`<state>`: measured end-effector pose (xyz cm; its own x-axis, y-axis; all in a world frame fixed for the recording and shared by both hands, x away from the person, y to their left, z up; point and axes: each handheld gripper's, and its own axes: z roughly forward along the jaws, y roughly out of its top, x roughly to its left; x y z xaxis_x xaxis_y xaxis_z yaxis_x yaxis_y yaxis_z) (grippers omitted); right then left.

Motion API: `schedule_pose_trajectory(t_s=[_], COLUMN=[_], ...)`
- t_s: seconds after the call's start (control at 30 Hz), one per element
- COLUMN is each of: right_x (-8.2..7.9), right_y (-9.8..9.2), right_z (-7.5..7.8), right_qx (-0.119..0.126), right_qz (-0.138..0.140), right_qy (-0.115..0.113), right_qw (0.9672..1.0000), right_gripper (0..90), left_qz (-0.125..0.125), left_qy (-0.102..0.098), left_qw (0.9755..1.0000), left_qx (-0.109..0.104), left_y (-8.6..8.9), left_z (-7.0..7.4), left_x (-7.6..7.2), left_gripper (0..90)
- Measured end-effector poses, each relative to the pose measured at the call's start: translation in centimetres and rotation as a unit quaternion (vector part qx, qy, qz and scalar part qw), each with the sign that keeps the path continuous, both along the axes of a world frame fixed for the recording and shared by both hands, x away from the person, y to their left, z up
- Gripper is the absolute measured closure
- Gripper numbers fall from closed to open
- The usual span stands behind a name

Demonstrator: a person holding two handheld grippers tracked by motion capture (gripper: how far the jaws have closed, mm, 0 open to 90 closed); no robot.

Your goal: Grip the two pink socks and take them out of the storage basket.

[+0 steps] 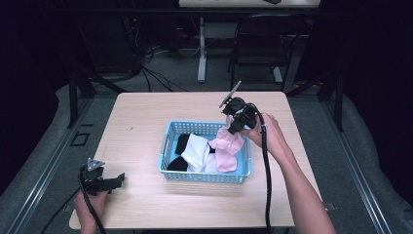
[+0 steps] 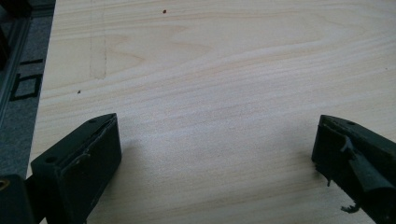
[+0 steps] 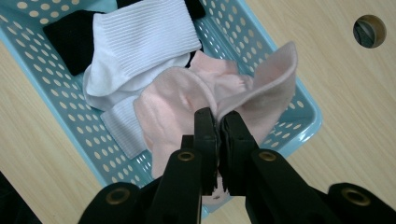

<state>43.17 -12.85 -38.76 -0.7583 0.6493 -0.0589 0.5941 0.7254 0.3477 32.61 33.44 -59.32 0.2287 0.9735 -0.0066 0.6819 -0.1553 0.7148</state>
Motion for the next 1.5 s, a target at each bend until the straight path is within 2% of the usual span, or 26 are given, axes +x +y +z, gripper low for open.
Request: schedule_pose_trajectory(t_s=[0.33, 0.67, 1.07, 1.17, 1.5], right_x=[0.1, -0.3, -0.8, -0.8, -1.0], right_y=[-0.7, -2.5, -4.8, -5.5, -8.4], right_z=[1.3, 2.7, 3.1, 3.2, 3.4], right_qx=[0.002, 0.004, 0.014, 0.009, 0.007], right_qz=[-0.007, -0.022, -0.049, -0.052, -0.086], right_qy=[-0.003, -0.011, -0.016, -0.018, -0.019], right_qw=[1.0, 0.9997, 0.9986, 0.9984, 0.9961], right_gripper=[86.3, 86.2, 86.2, 86.1, 86.0], left_qz=[0.0, 0.0, 0.0, 0.0, 0.001], left_qy=[0.0, 0.0, 0.0, 0.0, 0.0], left_qw=[1.0, 1.0, 1.0, 1.0, 1.0], left_qx=[0.0, 0.0, 0.0, 0.0, 0.0], left_y=[0.0, 0.0, 0.0, 0.0, 0.0], left_z=[0.0, 0.0, 0.0, 0.0, 0.0], left_x=[0.0, 0.0, 0.0, 0.0, 0.0], left_gripper=[1.3, 1.3, 1.3, 1.3, 1.3])
